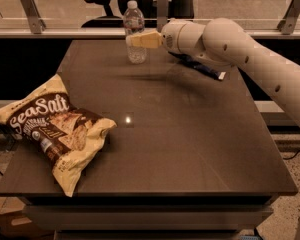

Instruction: Pick water bottle

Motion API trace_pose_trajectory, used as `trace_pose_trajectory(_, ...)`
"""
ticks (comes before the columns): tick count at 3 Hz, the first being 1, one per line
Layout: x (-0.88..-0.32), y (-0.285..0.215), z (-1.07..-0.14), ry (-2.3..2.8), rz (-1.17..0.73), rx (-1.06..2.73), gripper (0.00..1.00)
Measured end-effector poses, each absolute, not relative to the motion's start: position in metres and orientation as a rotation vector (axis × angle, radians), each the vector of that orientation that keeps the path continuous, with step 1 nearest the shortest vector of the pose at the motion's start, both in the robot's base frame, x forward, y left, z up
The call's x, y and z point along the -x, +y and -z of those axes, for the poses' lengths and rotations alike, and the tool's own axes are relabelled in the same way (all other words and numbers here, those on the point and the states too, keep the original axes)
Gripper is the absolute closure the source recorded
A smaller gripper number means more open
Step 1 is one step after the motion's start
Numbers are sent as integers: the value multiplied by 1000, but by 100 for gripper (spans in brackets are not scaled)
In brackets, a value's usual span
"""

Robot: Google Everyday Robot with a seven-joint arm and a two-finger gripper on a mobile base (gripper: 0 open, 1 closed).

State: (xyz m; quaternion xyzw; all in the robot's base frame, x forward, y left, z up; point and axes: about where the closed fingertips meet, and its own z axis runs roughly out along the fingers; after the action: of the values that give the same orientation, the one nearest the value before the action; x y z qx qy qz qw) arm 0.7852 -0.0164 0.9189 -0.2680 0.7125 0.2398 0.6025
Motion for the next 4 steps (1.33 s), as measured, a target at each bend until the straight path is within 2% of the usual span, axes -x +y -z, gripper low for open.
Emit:
trace_pose_trajectory(3,-827,21,-915,1593,-659,705,0)
trace_pose_trajectory(4,-836,38,-916,1581,-701,730,18)
